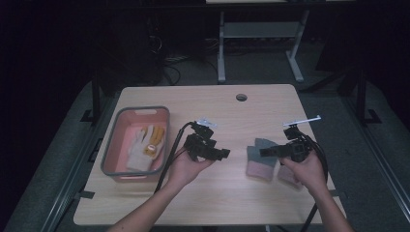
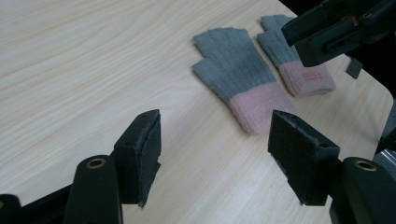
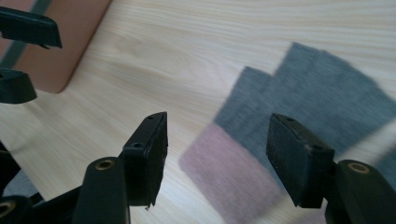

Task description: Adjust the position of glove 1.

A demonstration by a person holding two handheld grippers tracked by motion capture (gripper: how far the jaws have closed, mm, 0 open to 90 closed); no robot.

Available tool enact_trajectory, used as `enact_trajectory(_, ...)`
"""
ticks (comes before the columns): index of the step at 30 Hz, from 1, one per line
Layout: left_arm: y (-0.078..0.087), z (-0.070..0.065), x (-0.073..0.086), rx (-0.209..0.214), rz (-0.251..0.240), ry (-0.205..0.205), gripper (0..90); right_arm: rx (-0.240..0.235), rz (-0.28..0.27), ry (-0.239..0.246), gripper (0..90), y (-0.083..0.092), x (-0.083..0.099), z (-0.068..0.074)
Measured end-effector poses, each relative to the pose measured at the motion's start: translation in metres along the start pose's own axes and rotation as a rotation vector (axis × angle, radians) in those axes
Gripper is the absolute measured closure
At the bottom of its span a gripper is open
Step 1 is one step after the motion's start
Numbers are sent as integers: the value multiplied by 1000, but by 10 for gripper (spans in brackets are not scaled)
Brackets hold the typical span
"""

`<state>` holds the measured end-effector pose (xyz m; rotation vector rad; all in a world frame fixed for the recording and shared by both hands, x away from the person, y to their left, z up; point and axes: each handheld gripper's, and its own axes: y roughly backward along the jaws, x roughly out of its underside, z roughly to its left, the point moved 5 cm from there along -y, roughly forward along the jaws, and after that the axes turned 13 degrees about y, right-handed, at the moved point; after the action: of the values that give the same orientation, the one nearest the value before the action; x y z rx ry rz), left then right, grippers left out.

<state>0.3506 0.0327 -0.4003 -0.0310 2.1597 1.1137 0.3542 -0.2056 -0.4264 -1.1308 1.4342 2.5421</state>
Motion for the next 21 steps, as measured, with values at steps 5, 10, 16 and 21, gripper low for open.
enact_trajectory(5,-12,-8,3,10,7,0,338,42,21,-5,392,6,13,-10)
enact_trajectory(10,-21,-14,5,21,16,-10,333,68,28,-15,397,10,25,-19)
enact_trajectory(16,-32,-23,8,33,23,-15,321,97,46,-26,405,12,39,-30)
enact_trajectory(21,-41,-28,11,39,37,-24,318,129,73,-56,419,12,50,-39)
